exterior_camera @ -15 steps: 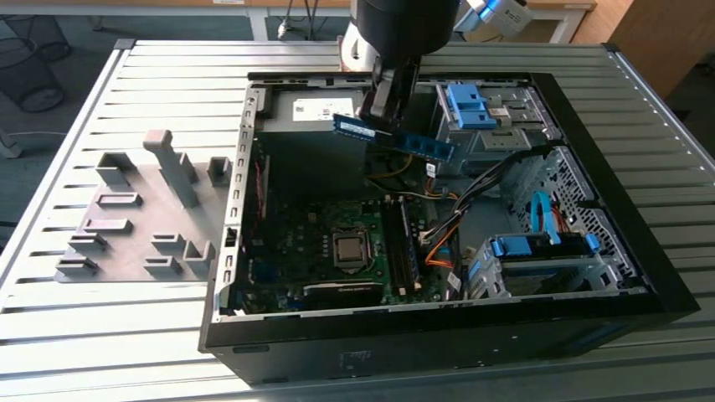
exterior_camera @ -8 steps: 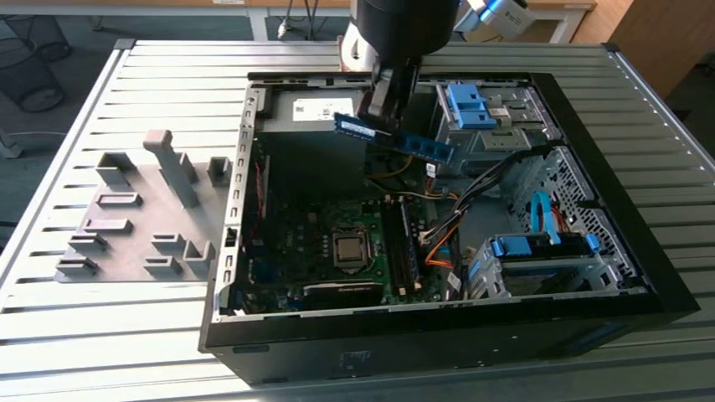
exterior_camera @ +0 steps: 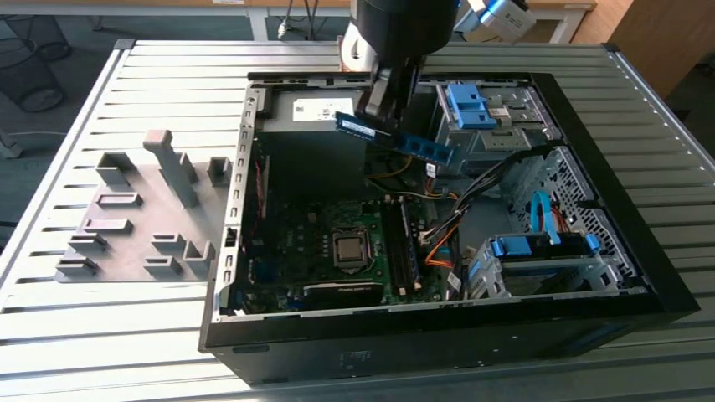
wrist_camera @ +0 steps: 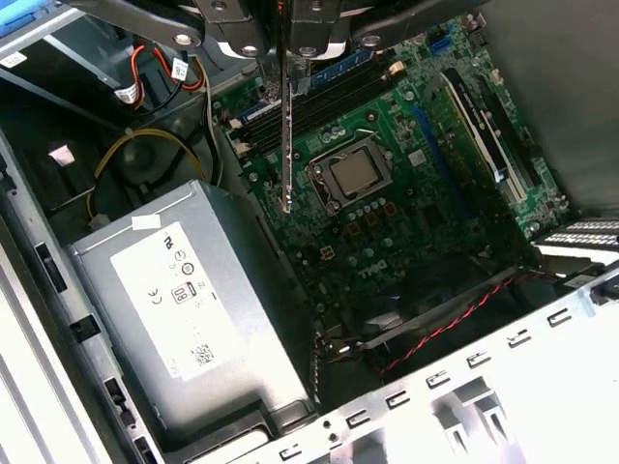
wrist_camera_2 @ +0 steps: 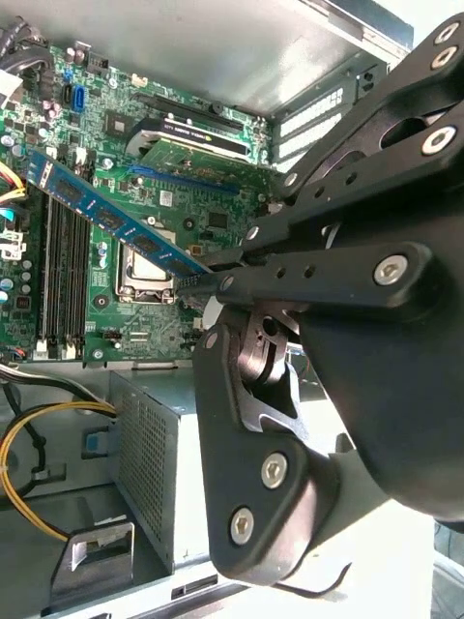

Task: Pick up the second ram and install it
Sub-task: 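Insert the second ram into the second slot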

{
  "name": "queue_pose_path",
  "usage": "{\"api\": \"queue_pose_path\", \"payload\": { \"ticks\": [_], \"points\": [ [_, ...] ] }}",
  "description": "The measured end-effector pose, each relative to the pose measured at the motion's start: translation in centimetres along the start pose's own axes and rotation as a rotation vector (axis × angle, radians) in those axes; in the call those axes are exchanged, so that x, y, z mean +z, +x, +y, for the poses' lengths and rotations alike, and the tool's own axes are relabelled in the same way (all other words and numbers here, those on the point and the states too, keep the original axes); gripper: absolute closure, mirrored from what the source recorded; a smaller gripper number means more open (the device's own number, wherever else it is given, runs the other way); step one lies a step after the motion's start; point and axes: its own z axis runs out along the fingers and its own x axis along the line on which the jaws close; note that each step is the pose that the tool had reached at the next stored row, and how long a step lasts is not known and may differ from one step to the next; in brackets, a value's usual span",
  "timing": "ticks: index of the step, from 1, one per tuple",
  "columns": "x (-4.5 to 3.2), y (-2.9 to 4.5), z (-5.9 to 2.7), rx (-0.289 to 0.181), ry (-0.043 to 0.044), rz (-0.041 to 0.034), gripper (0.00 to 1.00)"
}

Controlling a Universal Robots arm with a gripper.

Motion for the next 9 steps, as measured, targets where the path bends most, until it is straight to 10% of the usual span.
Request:
{"api": "queue_pose_path", "payload": {
  "ticks": [9],
  "points": [
    [0.01, 0.0, 0.0, 0.046, 0.0014, -0.0004, 0.86]
  ]
}}
